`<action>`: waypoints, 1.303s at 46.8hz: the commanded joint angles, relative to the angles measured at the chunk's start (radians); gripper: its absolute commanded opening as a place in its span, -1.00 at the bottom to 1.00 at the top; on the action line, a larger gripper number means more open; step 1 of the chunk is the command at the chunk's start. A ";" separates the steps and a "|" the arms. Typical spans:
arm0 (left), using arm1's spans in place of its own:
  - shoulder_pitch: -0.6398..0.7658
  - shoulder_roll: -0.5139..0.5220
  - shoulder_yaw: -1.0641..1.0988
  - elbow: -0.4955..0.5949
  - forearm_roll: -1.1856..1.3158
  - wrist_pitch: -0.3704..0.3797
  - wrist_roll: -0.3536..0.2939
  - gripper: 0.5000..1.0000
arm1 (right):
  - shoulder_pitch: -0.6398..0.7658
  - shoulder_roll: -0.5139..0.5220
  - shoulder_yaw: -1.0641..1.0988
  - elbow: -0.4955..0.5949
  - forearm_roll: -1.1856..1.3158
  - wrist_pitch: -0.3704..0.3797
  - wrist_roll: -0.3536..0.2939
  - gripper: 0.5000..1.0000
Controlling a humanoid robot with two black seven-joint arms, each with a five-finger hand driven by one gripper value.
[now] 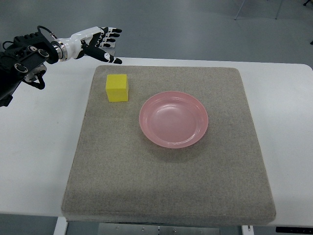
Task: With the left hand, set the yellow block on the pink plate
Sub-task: 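Swing the left hand over the mat above the yellow cube, then lower the left hand onto the yellow cube, fingers around it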
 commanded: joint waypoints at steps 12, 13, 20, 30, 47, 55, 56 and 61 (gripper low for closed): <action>-0.077 0.063 0.044 -0.051 0.289 -0.086 -0.003 0.98 | 0.000 0.000 0.000 0.000 0.000 -0.001 0.000 0.69; -0.079 0.065 0.043 -0.051 0.305 -0.087 -0.003 0.98 | 0.000 0.000 0.000 0.000 0.000 -0.001 0.000 0.69; -0.089 0.054 0.043 -0.053 0.366 -0.093 -0.003 0.98 | 0.000 0.000 0.000 0.000 0.000 0.001 0.000 0.69; -0.125 0.059 0.044 -0.148 0.473 -0.096 -0.011 0.98 | 0.000 0.000 0.000 0.000 0.000 -0.001 0.000 0.69; -0.119 0.054 0.046 -0.203 0.567 -0.087 -0.012 0.98 | 0.000 0.000 0.000 0.000 0.000 -0.001 0.000 0.69; -0.112 0.053 0.044 -0.194 0.598 -0.086 -0.012 0.98 | 0.000 0.000 0.000 0.000 0.000 -0.001 0.000 0.69; -0.109 0.051 0.044 -0.192 0.598 -0.086 -0.011 0.98 | 0.000 0.000 0.000 0.000 0.000 0.001 0.000 0.69; -0.091 0.048 0.044 -0.192 0.596 -0.081 -0.011 0.98 | 0.000 0.000 0.000 0.002 0.000 0.001 0.000 0.69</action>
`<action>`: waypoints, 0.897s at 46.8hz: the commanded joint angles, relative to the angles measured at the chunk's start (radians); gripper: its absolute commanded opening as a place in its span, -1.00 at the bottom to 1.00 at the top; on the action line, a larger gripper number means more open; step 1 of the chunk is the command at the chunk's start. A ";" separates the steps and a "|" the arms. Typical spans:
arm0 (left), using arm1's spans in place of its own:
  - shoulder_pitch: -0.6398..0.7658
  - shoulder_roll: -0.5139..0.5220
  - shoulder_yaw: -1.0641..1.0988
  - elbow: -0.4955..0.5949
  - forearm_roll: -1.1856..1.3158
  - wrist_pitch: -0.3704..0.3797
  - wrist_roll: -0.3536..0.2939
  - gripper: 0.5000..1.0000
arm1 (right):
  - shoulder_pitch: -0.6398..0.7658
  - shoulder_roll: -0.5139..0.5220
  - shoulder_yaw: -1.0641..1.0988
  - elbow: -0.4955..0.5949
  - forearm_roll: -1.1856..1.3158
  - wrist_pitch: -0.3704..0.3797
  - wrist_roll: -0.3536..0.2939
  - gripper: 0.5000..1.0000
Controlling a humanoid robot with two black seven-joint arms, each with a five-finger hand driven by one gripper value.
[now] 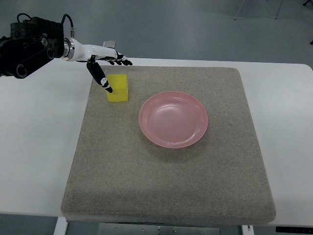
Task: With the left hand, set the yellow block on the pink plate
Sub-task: 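Lower the left hand onto the yellow cube, fingers around it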
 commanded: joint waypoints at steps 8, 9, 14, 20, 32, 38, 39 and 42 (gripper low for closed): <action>0.027 -0.019 0.000 0.003 0.000 0.021 0.000 0.98 | 0.000 0.000 0.000 0.000 0.000 0.000 0.000 0.69; 0.030 -0.022 0.000 0.003 0.000 0.024 0.000 0.98 | 0.000 0.000 0.000 0.000 0.000 0.000 0.000 0.69; 0.035 -0.026 0.000 0.012 0.000 0.028 0.000 0.97 | 0.000 0.000 0.000 0.000 0.000 0.000 0.000 0.69; 0.039 -0.037 0.001 0.014 0.003 0.059 0.000 0.93 | 0.000 0.000 0.000 0.000 0.000 0.000 0.000 0.69; 0.036 -0.039 0.000 0.020 0.089 0.067 -0.002 0.92 | 0.000 0.000 0.000 0.000 0.000 0.000 0.000 0.69; 0.036 -0.049 0.000 0.020 0.108 0.068 -0.002 0.93 | 0.000 0.000 0.000 0.000 0.000 0.001 0.002 0.69; 0.036 -0.049 0.000 0.019 0.109 0.068 -0.002 0.93 | 0.000 0.000 0.000 0.001 0.000 0.000 0.000 0.69; 0.036 -0.052 0.000 0.019 0.109 0.073 -0.002 0.91 | 0.000 0.000 0.000 0.000 0.000 0.001 0.000 0.69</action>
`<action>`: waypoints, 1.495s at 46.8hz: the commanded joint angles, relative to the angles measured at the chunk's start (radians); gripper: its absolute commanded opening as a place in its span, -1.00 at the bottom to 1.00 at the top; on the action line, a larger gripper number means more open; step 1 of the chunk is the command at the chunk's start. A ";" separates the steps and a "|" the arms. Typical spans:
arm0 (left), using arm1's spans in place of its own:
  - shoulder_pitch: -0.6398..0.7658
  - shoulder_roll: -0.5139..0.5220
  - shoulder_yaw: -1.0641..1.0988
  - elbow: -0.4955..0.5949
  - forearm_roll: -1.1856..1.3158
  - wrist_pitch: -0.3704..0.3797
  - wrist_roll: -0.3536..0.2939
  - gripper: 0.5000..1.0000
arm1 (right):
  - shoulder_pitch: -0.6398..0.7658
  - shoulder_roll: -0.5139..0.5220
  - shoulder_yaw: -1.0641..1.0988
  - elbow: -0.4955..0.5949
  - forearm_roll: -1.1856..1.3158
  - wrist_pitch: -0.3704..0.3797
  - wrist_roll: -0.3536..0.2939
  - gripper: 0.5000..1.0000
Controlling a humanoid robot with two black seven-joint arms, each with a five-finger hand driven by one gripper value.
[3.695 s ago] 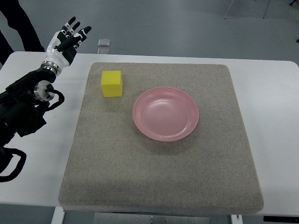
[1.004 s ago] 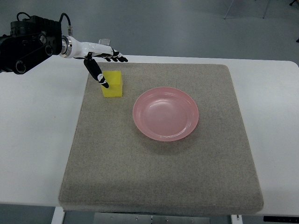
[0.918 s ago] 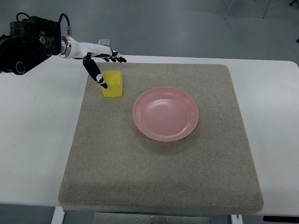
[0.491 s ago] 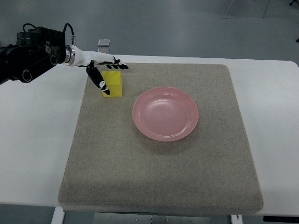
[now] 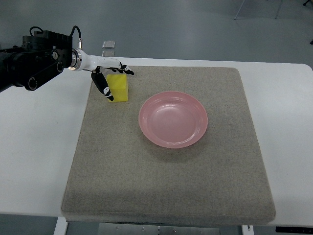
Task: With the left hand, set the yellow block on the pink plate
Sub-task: 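Close the left hand fingers and lift the yellow cube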
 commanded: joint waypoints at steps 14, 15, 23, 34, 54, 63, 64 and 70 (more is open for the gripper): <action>0.002 -0.003 0.000 -0.001 0.050 0.049 -0.001 0.18 | 0.000 0.000 0.000 0.000 0.000 -0.001 -0.001 0.69; 0.002 -0.003 0.000 -0.001 0.050 0.052 -0.001 0.15 | 0.000 0.000 0.000 0.000 0.002 -0.001 -0.001 0.69; 0.002 -0.003 0.002 -0.001 0.053 0.060 -0.003 -0.57 | 0.000 0.000 0.000 0.000 0.002 0.001 -0.001 0.69; 0.002 -0.001 0.000 -0.001 0.048 0.057 -0.037 -1.00 | 0.000 0.000 0.000 0.000 0.000 0.001 -0.001 0.69; -0.038 -0.004 -0.014 -0.011 0.030 0.092 -0.043 -1.00 | 0.000 0.000 0.000 0.000 0.000 -0.001 -0.001 0.69; -0.070 0.008 -0.015 -0.154 0.027 0.154 -0.043 -1.00 | 0.000 0.000 0.000 0.000 0.000 0.001 0.001 0.69; -0.072 0.010 -0.014 -0.171 0.027 0.161 -0.043 -1.00 | 0.000 0.000 0.000 0.000 0.000 -0.001 -0.001 0.69; -0.092 0.011 -0.015 -0.260 0.028 0.184 -0.043 -1.00 | 0.000 0.000 0.000 0.000 0.000 -0.001 -0.001 0.69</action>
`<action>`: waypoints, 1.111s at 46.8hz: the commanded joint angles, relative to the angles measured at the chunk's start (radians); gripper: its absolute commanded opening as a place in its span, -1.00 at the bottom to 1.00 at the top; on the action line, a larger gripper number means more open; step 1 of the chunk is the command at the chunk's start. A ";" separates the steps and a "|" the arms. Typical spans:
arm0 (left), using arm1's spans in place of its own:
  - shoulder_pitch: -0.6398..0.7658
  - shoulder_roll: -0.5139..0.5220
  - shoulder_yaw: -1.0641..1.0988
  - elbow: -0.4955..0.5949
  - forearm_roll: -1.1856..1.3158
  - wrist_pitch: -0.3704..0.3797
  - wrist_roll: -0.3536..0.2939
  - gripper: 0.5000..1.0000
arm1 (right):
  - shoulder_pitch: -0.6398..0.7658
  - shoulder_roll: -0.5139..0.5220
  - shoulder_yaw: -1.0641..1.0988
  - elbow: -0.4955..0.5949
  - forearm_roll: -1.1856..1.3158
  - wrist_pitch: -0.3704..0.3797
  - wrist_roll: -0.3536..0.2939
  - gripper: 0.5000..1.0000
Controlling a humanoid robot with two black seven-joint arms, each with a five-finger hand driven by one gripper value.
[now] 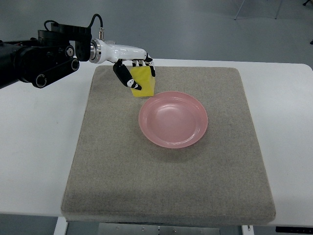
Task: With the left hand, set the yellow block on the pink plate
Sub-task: 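Carry the cube over the pink plate and lower it down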
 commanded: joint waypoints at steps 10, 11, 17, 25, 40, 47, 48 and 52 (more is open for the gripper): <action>-0.017 -0.019 0.000 -0.127 0.012 0.023 0.000 -1.00 | 0.000 0.000 0.000 0.001 0.000 0.000 0.000 0.69; -0.015 -0.024 0.000 -0.127 0.015 0.023 0.000 -1.00 | 0.000 0.000 0.000 0.001 0.000 0.000 0.000 0.69; -0.001 -0.082 0.000 -0.109 0.017 0.023 0.002 -1.00 | 0.000 0.000 0.000 0.000 0.000 0.000 0.000 0.69; 0.019 -0.113 0.005 -0.095 0.018 0.023 0.002 -1.00 | 0.000 0.000 0.000 0.000 0.000 0.000 0.000 0.69; 0.043 -0.122 0.012 -0.061 0.021 0.022 0.002 -1.00 | 0.000 0.000 0.000 0.000 0.000 0.000 0.000 0.69; 0.043 -0.124 0.023 -0.061 0.026 0.008 0.002 -1.00 | 0.000 0.000 0.000 0.000 0.000 0.000 0.000 0.69; 0.043 -0.124 0.028 -0.061 0.027 0.006 0.002 -1.00 | 0.000 0.000 0.000 0.000 0.000 0.000 0.000 0.69; 0.039 -0.124 0.035 -0.061 0.029 0.006 0.002 -1.00 | 0.000 0.000 0.000 0.000 0.000 0.000 0.000 0.69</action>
